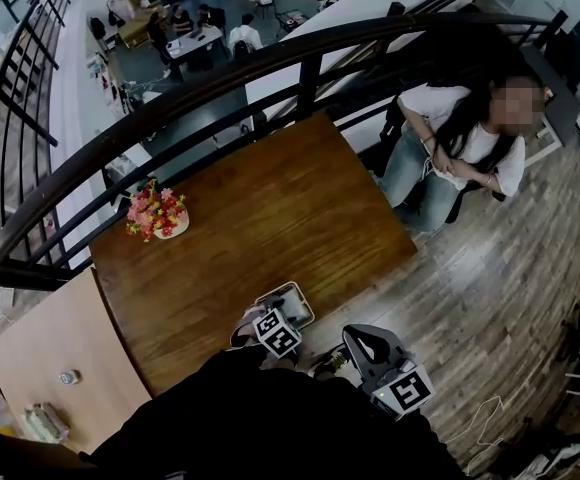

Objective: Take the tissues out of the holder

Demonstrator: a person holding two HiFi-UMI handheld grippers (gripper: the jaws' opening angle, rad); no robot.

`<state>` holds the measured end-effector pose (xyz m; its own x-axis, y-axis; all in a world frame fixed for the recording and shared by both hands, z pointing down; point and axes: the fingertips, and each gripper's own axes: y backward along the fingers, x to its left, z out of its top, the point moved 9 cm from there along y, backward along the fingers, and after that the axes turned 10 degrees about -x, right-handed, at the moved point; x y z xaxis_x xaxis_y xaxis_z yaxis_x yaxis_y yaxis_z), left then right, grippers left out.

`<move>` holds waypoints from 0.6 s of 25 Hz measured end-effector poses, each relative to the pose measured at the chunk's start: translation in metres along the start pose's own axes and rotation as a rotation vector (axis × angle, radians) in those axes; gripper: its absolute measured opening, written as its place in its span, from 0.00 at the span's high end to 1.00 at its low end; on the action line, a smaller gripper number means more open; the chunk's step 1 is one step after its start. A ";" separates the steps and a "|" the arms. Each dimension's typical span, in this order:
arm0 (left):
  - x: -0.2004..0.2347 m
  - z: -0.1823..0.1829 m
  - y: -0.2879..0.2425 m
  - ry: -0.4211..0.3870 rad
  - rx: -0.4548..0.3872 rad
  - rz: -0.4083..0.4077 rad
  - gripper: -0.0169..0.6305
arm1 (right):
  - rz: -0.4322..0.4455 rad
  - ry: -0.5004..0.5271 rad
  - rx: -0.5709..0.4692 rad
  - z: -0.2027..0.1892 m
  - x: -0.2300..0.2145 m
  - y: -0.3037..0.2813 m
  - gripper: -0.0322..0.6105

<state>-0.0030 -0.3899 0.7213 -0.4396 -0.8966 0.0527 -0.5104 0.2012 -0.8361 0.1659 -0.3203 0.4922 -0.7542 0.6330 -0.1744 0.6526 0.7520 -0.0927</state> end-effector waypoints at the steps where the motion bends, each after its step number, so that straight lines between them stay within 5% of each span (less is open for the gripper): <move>1: 0.000 -0.001 0.002 0.006 -0.007 0.003 0.59 | 0.001 0.001 0.010 0.001 0.000 0.000 0.95; 15: 0.007 0.026 0.056 0.057 -0.109 0.074 0.59 | 0.054 0.014 0.000 -0.005 0.006 -0.004 0.95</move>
<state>-0.0154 -0.3948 0.6613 -0.5184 -0.8547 0.0263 -0.5507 0.3102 -0.7749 0.1588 -0.3187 0.4962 -0.7185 0.6756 -0.1651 0.6927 0.7164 -0.0834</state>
